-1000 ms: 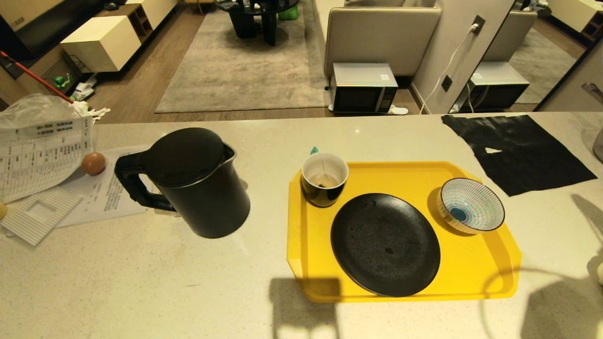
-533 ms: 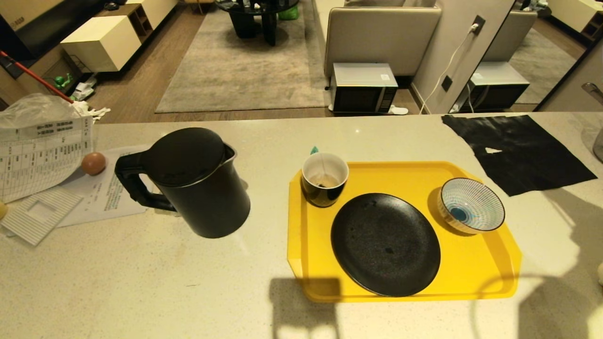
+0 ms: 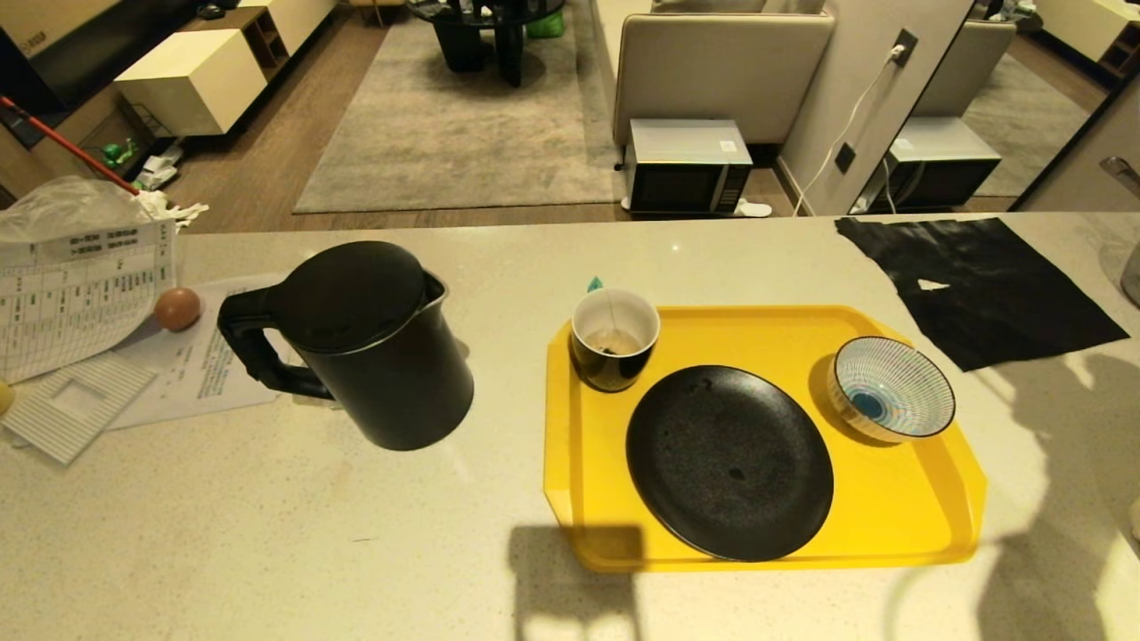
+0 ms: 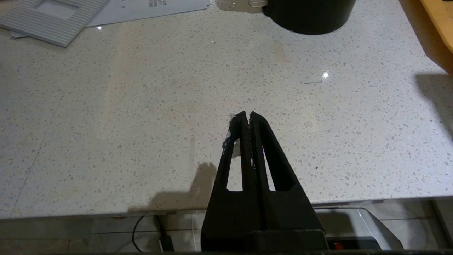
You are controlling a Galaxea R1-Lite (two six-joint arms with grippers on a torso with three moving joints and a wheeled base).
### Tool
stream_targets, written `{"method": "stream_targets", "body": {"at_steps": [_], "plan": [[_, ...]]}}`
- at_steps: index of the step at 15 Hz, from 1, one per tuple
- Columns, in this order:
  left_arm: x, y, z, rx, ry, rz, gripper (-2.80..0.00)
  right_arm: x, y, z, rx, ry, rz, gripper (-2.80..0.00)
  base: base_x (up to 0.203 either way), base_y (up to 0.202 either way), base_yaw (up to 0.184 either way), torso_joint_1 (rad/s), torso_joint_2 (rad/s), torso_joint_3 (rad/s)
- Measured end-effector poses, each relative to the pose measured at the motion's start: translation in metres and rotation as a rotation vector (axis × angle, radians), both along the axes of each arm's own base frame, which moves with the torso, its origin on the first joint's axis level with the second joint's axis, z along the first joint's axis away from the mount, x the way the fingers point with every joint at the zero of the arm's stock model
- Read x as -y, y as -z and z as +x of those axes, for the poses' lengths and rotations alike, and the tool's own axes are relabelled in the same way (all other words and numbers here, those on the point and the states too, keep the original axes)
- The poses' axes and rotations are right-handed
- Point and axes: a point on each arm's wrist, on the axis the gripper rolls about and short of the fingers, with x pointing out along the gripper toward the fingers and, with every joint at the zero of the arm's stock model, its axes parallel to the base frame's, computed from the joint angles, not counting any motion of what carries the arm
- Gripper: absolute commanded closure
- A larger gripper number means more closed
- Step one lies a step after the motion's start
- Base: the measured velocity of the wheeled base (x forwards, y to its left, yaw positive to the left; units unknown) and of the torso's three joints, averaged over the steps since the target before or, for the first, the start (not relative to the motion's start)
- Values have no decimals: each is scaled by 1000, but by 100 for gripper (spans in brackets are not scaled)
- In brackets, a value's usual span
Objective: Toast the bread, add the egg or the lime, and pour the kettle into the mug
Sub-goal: Put the bread slices in the toaster
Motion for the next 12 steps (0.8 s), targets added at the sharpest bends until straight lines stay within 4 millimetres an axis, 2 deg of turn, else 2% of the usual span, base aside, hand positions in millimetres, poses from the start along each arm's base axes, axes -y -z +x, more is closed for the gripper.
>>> {"method": "stream_targets", "body": {"at_steps": [4,12], "plan": [[0,0,0,0,0,0,0,-5,-11,2,-4,-21,26,0,0,0,0,0,0,0],[0,0,0,0,0,0,0,-4,-14,3,-2,-21,26,0,0,0,0,0,0,0]]}}
